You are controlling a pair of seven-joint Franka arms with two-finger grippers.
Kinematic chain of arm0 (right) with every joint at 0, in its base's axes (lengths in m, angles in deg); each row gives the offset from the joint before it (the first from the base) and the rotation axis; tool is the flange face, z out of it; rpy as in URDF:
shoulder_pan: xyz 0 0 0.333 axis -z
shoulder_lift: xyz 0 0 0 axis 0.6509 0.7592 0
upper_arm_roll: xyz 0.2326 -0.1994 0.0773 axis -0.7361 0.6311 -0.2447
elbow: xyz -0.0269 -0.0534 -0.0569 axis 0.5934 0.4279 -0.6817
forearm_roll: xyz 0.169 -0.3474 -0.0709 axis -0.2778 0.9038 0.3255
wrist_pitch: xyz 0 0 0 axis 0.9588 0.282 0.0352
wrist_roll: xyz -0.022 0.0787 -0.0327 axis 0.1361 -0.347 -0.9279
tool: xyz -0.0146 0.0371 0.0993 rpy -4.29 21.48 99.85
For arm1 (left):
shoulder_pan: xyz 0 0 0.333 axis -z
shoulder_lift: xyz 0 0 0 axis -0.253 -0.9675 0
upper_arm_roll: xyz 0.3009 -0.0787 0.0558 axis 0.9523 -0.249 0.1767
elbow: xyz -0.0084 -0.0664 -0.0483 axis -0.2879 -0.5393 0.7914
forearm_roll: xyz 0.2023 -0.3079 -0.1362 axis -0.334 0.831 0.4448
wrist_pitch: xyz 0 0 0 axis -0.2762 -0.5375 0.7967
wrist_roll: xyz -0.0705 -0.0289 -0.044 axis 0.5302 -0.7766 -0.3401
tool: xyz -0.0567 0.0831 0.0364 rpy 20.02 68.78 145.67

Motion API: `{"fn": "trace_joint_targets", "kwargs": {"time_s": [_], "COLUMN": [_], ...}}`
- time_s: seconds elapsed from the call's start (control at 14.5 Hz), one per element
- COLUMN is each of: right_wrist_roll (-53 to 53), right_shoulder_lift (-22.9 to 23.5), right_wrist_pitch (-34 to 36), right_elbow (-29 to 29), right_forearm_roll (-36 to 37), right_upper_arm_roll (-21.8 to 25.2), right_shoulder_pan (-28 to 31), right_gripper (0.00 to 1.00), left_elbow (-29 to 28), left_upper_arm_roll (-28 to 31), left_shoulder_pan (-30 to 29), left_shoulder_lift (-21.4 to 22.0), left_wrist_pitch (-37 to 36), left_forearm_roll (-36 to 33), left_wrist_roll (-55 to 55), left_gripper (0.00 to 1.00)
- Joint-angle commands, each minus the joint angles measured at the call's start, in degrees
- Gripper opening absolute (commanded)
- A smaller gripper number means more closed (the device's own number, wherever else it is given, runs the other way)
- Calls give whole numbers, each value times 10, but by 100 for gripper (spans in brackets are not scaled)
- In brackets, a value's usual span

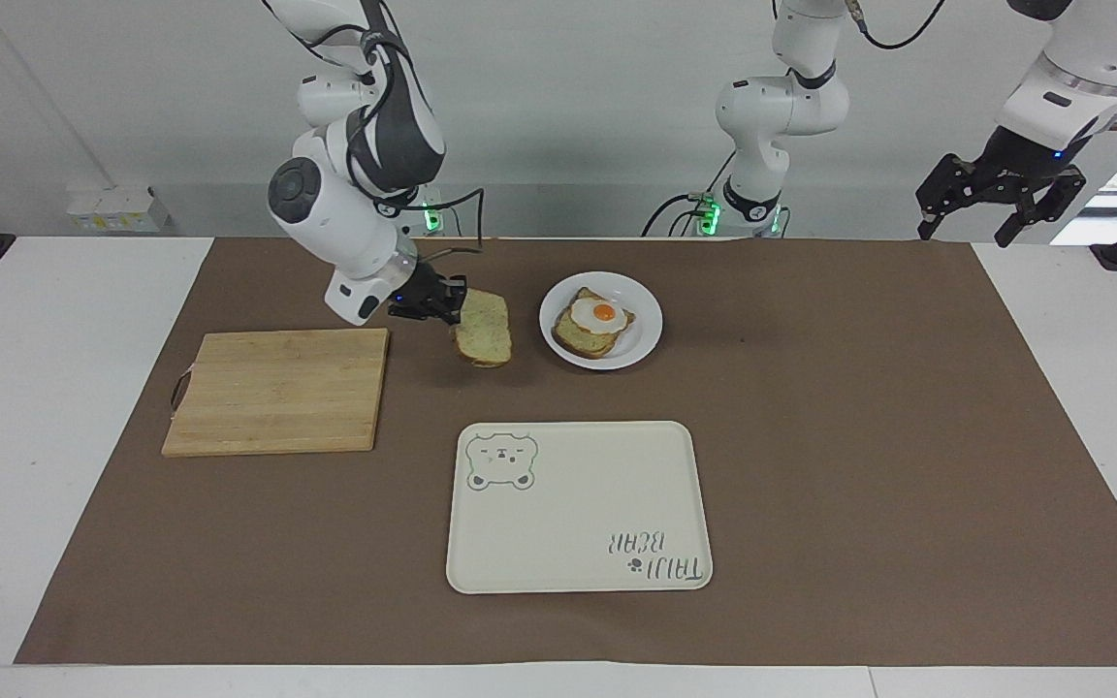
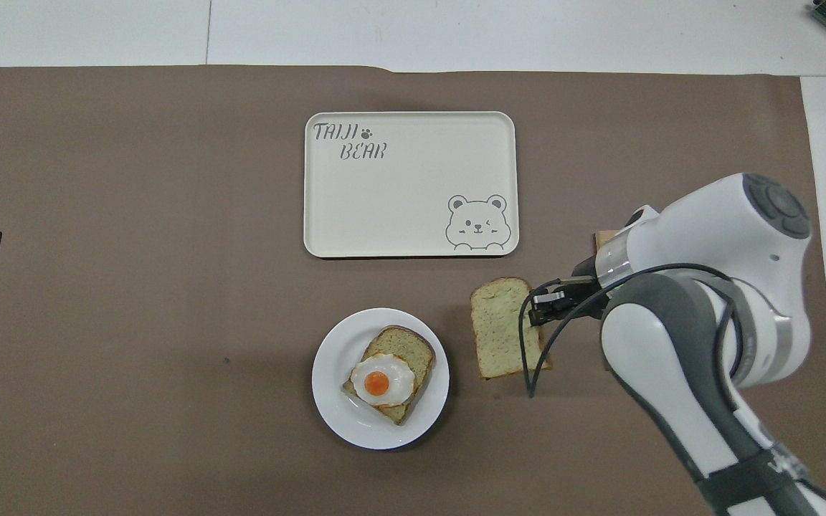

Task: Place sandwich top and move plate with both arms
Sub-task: 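Carry the toast slice with the right gripper over the egg plate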

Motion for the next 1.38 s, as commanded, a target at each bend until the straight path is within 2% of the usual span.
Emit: {"fn": "trace_joint_targets", "kwargs": {"time_s": [0.0, 0.14, 0.28, 0.41, 0.69, 0.97, 1.17, 1.24, 1.31], "right_wrist_roll": [-50, -112, -139, -154, -160, -151, -156, -160, -160], "right_shoulder_lift": [-49, -67, -58, -57, -46, -16, 14, 16, 17], "right_wrist_pitch": [-41, -94, -121, -189, -237, -299, -338, -332, -331], "right_elbow": [63, 90, 100, 133, 156, 157, 155, 150, 149], "right_forearm_roll": [-60, -78, -91, -109, -122, -169, -170, -170, -170], "right_upper_arm_roll": [0, 0, 0, 0, 0, 0, 0, 0, 2], "right_shoulder_pan": [-40, -90, -132, -164, -171, -190, -207, -203, -201], "right_gripper": [0, 0, 0, 0, 0, 0, 0, 28, 99], "left_elbow": [-16, -16, -17, -17, -17, -17, -17, -17, -17], "left_upper_arm_roll": [-3, -3, -3, -3, -3, -3, -3, -3, -3], "left_shoulder_pan": [-3, -3, -3, -3, -2, -2, -3, -3, -3], "left_shoulder_lift": [14, 14, 14, 14, 14, 15, 15, 15, 15], "left_wrist_pitch": [-1, -1, -3, -5, -6, -5, -5, -5, -5], "left_forearm_roll": [0, 1, 1, 1, 1, 1, 1, 1, 1], "left_wrist_roll": [4, 4, 5, 5, 5, 5, 5, 5, 5], "left_gripper": [100, 100, 100, 100, 100, 100, 100, 100, 100]}}
